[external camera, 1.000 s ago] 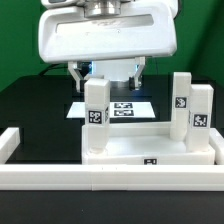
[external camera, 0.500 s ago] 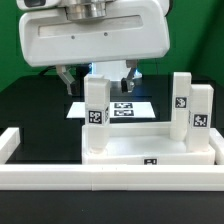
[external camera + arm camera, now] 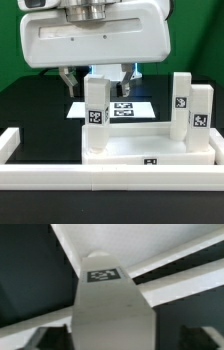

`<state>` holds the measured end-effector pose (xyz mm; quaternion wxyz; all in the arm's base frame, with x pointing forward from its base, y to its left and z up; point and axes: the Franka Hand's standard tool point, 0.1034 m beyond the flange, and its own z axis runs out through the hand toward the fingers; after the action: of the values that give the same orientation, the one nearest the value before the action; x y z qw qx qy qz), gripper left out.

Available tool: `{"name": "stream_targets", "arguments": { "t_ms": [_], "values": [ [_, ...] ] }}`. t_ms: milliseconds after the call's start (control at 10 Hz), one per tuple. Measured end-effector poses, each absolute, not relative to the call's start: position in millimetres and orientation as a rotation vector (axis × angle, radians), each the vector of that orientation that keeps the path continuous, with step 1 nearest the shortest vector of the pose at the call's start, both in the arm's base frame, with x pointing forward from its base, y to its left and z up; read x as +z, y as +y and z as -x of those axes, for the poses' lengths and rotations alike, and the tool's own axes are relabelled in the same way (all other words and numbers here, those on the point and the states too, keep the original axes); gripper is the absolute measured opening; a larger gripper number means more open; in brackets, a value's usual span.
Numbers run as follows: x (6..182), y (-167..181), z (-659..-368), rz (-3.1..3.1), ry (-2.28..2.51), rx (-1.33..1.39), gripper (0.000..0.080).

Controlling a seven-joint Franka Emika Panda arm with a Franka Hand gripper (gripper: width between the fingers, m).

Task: Assemble desk

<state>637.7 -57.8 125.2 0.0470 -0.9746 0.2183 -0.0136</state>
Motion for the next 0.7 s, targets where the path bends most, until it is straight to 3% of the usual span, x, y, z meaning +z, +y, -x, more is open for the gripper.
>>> {"name": "stream_targets", "arguments": {
  "t_ms": [100,200,700],
  "values": [
    [125.8,-58.6,-638.3,2.957,0.736,-0.042,0.0370],
    [126.1,-59.7,-638.7,2.922,0.864,-0.041,0.0301],
    [124.1,-60.6,-635.4,2.454,1.772,0.037,0.0294]
  ]
}}
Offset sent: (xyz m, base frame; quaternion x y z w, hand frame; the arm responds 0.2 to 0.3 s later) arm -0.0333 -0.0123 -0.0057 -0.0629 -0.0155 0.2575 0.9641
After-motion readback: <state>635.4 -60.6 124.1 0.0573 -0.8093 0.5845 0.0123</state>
